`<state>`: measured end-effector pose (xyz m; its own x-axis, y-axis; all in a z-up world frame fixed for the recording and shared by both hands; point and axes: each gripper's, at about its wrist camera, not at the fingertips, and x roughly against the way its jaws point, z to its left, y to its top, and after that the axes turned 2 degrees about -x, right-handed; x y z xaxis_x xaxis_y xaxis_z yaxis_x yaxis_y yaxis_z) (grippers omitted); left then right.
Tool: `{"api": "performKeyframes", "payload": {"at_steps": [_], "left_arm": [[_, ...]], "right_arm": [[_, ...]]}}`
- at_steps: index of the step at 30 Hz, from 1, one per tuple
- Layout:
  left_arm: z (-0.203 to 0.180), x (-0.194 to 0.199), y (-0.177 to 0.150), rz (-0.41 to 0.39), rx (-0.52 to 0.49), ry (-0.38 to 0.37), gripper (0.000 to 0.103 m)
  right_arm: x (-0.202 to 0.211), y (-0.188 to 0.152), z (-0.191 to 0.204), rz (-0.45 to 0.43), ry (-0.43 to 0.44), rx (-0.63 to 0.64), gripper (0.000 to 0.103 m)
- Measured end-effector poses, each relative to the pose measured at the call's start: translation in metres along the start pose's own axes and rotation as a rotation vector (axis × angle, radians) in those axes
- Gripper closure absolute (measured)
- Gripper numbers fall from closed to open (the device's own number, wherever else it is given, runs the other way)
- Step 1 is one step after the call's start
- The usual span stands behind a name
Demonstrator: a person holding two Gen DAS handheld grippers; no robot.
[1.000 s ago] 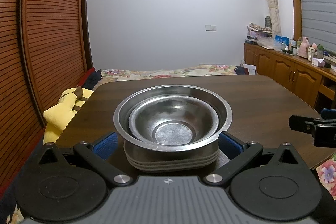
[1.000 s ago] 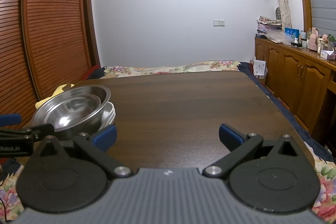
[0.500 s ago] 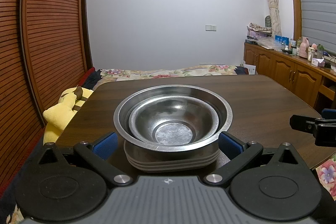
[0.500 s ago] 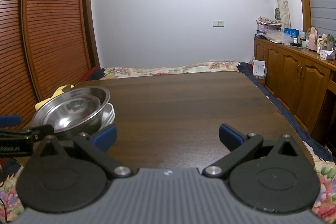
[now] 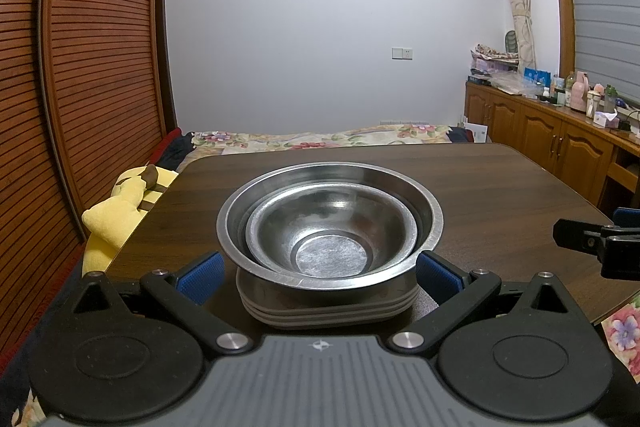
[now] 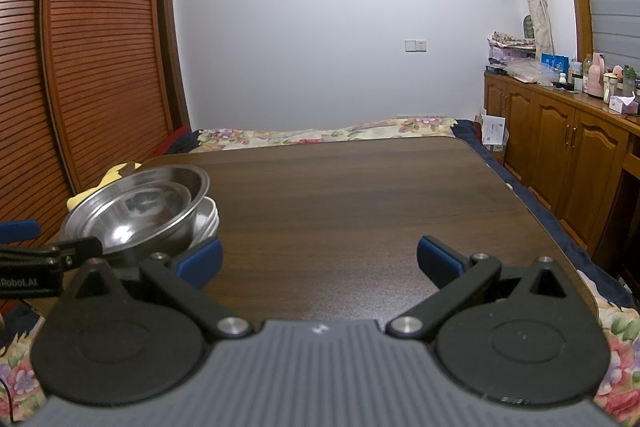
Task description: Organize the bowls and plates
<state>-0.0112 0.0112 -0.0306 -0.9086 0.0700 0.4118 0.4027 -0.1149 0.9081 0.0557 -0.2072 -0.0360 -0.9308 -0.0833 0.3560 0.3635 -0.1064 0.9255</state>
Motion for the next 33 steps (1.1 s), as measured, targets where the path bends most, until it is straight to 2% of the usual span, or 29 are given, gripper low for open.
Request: {"api": "performKeyframes", "payload": {"at_steps": [33], "left_arm": [[-0.0029,0.0030,0.0005,-0.002,0.003,0.001,0.000]], "right_arm": [[-0.0008,-0.0003,0.0006,-0.002,0.000,-0.009,0.000]]}}
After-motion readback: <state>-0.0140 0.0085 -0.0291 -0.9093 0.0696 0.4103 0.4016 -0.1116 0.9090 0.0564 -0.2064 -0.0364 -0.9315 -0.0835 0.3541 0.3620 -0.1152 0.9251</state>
